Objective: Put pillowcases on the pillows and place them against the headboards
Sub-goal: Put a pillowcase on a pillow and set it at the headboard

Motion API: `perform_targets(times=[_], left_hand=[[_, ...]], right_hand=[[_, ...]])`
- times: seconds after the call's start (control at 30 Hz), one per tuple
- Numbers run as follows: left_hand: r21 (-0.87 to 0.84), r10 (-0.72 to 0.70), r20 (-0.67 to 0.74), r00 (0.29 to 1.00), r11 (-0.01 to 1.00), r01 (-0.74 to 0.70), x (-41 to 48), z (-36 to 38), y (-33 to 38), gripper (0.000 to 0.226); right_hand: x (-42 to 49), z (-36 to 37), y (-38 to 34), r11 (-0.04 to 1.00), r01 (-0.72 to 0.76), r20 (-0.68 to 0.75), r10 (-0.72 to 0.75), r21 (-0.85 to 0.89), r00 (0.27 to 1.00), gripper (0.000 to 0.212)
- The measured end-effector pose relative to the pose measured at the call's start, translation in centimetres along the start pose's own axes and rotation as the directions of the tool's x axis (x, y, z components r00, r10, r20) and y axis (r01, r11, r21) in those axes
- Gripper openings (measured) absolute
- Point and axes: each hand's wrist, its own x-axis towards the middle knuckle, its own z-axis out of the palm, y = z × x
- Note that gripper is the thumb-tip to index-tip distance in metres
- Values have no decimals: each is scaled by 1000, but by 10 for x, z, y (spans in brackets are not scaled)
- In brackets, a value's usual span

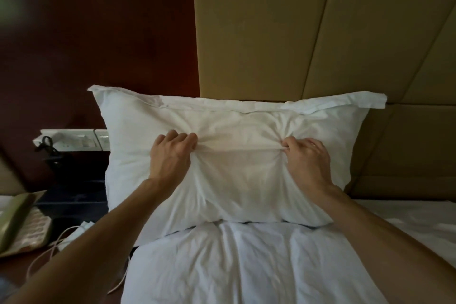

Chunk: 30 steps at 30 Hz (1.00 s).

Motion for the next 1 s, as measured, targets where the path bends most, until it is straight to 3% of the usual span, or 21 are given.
perform_targets(times=[0.17, 0.3, 0.47, 0.57, 0.6, 0.67, 0.73, 0.77, 0.8, 0.83, 0.87, 0.9, 0.93, 0.97, 1.0], left_hand=[[29, 1, 170, 985, 1000, -6, -24, 20, 3, 25], [71, 6, 343, 939, 997, -32, -50, 39, -3, 50], [84, 35, 302, 953, 994, -63, -67, 37, -11, 51], [69, -17, 273, 962, 998, -2, -91, 41, -16, 38], [50, -69, 279, 958, 997, 58, -104, 45, -17, 34], [17, -232, 327, 916, 971, 240, -133, 49, -13, 31], [0, -412, 441, 797, 888, 459, -161, 57, -6, 33], [-3, -485, 496, 720, 828, 560, -170, 59, -1, 36], [-60, -548, 546, 634, 729, 681, -178, 64, 4, 42], [-159, -606, 611, 509, 536, 829, -181, 67, 11, 49], [-285, -627, 696, 351, 207, 936, -179, 68, 17, 58], [-359, -589, 784, 196, -173, 917, -175, 68, 24, 66], [-370, -524, 848, 81, -474, 799, -172, 70, 28, 71], [-345, -471, 882, -3, -651, 676, -168, 70, 30, 73], [-323, -431, 900, -56, -750, 578, -165, 71, 32, 75]], right_hand=[[-9, 8, -9, 999, 24, 196, -17, -35, 980, 20], [-22, 28, -17, 996, 82, 332, -64, -40, 941, 27], [-32, 29, -34, 988, 151, 241, -137, -43, 961, 6], [-49, 30, -61, 985, 168, 274, -174, 46, 946, 12], [-57, 33, -72, 989, 130, 375, -145, 66, 915, 18], [-75, 44, -93, 998, -45, 635, 12, 36, 772, 34], [-95, 59, -108, 942, -335, 761, 228, -15, 607, 48], [-103, 64, -115, 853, -522, 791, 321, -3, 521, 53], [-107, 64, -123, 697, -716, 813, 395, 40, 429, 56], [-112, 68, -129, 441, -891, 835, 446, 110, 323, 55], [-115, 73, -136, 101, -984, 866, 467, 148, 178, 49], [-117, 77, -142, -230, -963, 908, 419, 140, 32, 43], [-121, 82, -144, -463, -879, 940, 336, 114, -55, 47], [-123, 86, -144, -601, -794, 964, 254, 90, -83, 54], [-121, 87, -144, -693, -717, 976, 198, 77, -86, 62]])
